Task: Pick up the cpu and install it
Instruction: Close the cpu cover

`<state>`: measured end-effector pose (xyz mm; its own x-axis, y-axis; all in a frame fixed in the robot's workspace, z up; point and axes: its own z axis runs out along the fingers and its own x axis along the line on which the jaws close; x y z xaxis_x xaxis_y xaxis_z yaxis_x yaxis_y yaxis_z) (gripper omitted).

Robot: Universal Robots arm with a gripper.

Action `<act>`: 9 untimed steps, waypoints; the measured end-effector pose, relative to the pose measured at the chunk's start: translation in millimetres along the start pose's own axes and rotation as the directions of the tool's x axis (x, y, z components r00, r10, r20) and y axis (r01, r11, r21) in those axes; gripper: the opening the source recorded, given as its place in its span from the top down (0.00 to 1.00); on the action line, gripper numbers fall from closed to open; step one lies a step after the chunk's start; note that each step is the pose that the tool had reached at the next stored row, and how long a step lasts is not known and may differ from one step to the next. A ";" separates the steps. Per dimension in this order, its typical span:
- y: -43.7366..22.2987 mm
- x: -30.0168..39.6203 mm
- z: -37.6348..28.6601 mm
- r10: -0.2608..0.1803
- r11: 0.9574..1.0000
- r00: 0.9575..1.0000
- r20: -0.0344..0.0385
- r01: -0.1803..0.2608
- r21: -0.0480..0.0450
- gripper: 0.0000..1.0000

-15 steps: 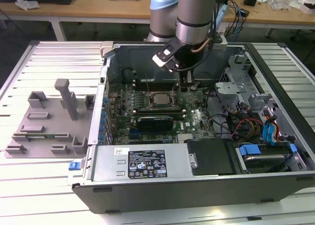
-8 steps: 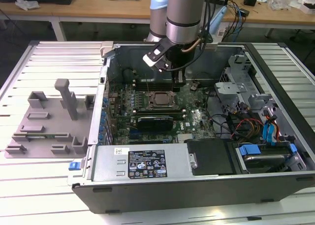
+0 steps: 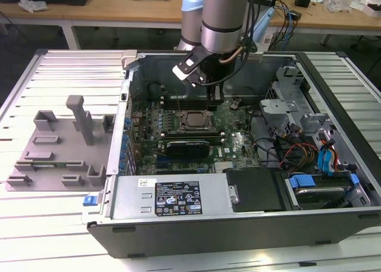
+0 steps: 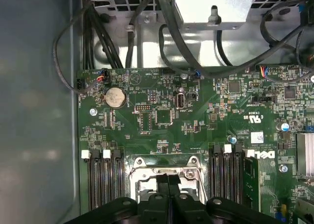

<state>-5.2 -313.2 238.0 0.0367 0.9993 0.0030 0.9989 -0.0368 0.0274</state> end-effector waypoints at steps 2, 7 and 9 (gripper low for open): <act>-9.2 -0.4 2.5 0.000 1.000 1.000 0.000 0.000 0.000 0.89; -28.5 -3.7 11.4 0.000 1.000 1.000 0.003 0.000 0.001 0.89; -31.5 -6.9 14.2 0.000 1.000 1.000 0.005 0.000 0.002 0.89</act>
<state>-36.5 -319.0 222.9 0.0365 0.9993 -0.0019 0.9990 -0.0364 0.0252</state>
